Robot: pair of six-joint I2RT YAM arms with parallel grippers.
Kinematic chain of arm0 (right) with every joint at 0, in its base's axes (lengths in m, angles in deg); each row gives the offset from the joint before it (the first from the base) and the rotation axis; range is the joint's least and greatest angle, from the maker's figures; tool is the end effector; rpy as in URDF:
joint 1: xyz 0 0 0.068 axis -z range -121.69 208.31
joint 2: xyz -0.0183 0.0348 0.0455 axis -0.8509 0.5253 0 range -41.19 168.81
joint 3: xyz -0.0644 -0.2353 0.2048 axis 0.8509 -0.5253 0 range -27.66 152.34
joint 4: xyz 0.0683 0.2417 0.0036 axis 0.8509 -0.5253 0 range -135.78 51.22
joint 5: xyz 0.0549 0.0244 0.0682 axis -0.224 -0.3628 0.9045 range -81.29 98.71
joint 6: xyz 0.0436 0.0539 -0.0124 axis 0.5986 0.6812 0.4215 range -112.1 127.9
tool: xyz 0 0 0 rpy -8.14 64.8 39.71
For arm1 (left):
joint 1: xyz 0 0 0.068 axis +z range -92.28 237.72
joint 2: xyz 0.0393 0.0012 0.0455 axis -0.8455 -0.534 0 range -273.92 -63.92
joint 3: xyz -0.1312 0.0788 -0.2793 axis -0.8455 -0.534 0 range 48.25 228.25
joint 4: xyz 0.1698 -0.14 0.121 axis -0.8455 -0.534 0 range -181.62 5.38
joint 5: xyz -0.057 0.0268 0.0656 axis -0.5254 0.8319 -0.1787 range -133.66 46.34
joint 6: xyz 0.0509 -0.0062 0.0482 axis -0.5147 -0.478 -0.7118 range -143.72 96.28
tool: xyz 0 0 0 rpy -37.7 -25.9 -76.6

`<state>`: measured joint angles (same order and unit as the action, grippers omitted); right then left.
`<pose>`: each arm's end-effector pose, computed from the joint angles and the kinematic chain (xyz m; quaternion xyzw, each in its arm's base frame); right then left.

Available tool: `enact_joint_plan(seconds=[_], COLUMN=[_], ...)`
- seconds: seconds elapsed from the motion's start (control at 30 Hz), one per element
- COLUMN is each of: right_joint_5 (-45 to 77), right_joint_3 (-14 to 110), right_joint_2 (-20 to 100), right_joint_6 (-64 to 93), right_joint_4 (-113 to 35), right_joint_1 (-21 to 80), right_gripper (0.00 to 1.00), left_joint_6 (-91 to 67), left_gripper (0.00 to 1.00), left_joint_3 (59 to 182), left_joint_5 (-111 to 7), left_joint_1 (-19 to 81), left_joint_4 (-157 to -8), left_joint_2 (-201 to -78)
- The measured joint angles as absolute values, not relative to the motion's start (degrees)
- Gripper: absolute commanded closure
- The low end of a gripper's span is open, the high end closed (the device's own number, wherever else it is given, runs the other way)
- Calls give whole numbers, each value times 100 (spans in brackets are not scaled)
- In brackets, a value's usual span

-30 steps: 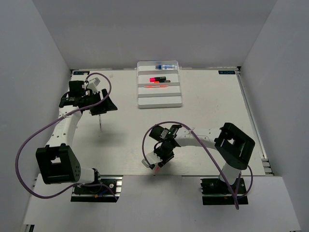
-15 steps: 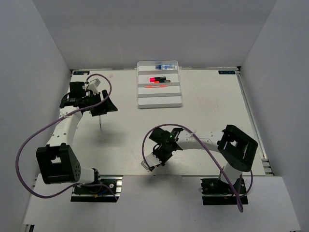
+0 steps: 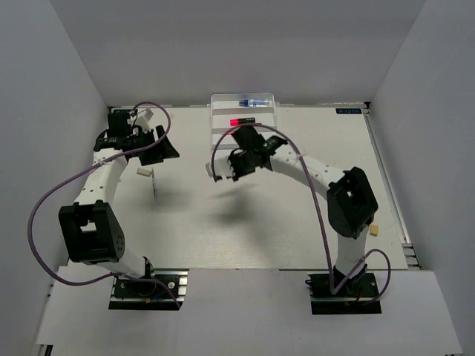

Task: Sort the stationery into containers
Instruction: Place the pen in the storage box.

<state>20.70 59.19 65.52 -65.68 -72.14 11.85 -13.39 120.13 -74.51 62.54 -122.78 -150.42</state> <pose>0.2861 0.3184 0.2839 -0.8339 0.4431 0.0228 0.3282 0.3185 -0.0028 0.3246 -0.0362 0.9168 -0.2665 0.2952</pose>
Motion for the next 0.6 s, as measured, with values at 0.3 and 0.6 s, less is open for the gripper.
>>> enact_joint_plan(seconds=[0.3, 0.6], right_joint_5=[1639, 1532], right_joint_3=[8752, 9432], right_joint_2=[8419, 9429], right_joint_6=[-6984, -7030], right_joint_4=[-7061, -6974], right_joint_1=[2466, 2908], right_gripper=[100, 100], left_joint_6=[-1162, -1142], left_gripper=[17, 17], left_joint_3=[11903, 11716], left_joint_5=[-7499, -7311], left_joint_1=[6254, 6309], left_joint_4=[-11961, -11928], left_joint_2=[-15158, -15116])
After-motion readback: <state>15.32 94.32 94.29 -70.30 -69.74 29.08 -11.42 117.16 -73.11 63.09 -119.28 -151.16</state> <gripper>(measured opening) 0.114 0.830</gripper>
